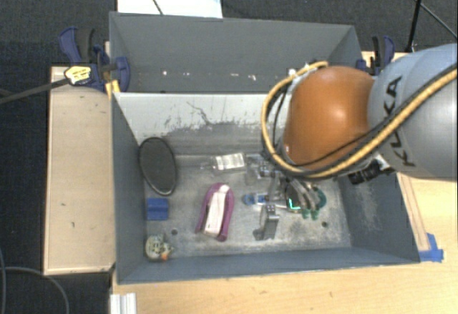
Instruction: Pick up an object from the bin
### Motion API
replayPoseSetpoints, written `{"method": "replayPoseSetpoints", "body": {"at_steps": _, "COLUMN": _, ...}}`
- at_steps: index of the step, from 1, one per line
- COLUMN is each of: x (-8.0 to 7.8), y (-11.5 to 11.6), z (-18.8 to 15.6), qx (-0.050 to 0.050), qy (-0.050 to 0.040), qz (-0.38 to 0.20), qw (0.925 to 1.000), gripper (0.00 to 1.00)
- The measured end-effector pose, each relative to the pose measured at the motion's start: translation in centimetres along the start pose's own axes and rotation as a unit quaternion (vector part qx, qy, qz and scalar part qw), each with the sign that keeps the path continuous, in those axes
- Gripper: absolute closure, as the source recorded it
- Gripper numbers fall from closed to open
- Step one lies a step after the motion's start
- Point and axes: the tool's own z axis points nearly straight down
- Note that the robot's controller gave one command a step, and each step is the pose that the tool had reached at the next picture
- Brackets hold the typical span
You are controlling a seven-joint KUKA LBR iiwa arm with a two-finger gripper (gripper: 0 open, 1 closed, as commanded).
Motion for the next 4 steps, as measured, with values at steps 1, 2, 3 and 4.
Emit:
{"method": "replayPoseSetpoints", "body": {"at_steps": 1, "x": -6.7, "y": 6.6, "z": 2.8, "qx": -0.001, "qy": -0.0049, "qz": -0.063, "qw": 0.9980, "gripper": 0.00}}
{"method": "replayPoseSetpoints", "body": {"at_steps": 2, "x": -5.9, "y": 5.1, "z": 13.9, "qx": 0.000, "qy": -0.0008, "qz": -0.150, "qw": 0.9887, "gripper": 0.00}}
{"method": "replayPoseSetpoints", "body": {"at_steps": 3, "x": -7.0, "y": 4.4, "z": 14.1, "qx": 0.000, "qy": -0.0057, "qz": -0.371, "qw": 0.9284, "gripper": 0.00}}
{"method": "replayPoseSetpoints", "body": {"at_steps": 4, "x": -6.3, "y": 0.1, "z": 14.3, "qx": 0.001, "qy": -0.0019, "qz": -0.407, "qw": 0.9135, "gripper": 0.00}}
